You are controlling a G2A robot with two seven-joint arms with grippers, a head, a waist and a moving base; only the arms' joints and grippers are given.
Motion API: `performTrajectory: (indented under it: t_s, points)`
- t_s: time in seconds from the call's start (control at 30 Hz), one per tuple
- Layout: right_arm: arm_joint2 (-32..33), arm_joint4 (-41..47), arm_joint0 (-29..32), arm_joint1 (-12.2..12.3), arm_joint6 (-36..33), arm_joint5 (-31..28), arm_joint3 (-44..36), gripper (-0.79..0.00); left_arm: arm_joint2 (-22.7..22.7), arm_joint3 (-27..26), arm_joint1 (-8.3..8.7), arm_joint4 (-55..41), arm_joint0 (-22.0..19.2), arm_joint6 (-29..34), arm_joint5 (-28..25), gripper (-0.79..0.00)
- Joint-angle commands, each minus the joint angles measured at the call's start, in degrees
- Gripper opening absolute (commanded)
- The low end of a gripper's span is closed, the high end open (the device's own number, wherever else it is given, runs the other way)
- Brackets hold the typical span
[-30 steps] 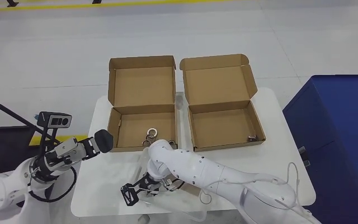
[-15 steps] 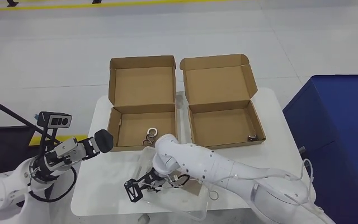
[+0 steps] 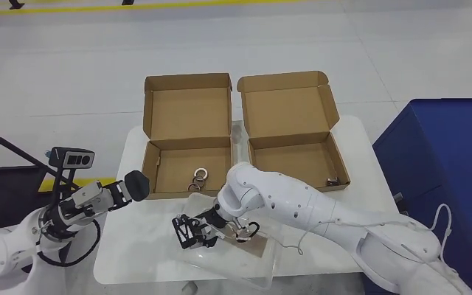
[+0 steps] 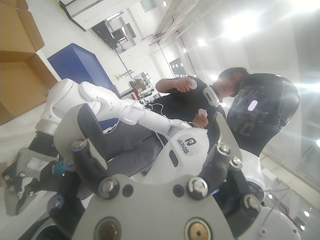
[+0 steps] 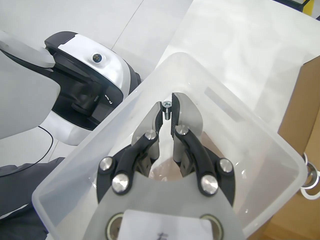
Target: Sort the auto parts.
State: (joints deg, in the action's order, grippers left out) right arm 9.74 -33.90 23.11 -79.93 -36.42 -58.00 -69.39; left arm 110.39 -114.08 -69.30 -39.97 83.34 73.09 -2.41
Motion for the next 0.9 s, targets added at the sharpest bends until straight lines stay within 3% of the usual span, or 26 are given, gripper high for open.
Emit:
performTrajectory:
  t_s: [0.0,0.17,0.27,0.4,0.6,0.87]
  points:
    - [0.0,0.0,0.0,0.0,0.0,0.0,0.0,-0.785,0.0,0.0,0.00,0.0,0.0,0.0,0.0,0.000]
    - [0.3,1.1,0.9,0.1,1.3,0.0,-0.1,-0.785,0.0,0.0,0.00,0.0,0.0,0.0,0.0,0.000]
    - [1.3,9.4,1.4,1.3,4.9,0.0,0.1,-0.785,0.0,0.0,0.00,0.0,0.0,0.0,0.0,0.000]
    - [0.4,24.1,-0.1,5.3,3.3,0.0,-4.1,-0.785,0.0,0.0,0.00,0.0,0.0,0.0,0.0,0.000]
    - [1.3,48.1,0.2,12.5,-9.9,0.0,-10.9,-0.785,0.0,0.0,0.00,0.0,0.0,0.0,0.0,0.000]
    - [1.3,49.4,0.4,13.2,-9.9,0.0,-11.9,-0.785,0.0,0.0,0.00,0.0,0.0,0.0,0.0,0.000]
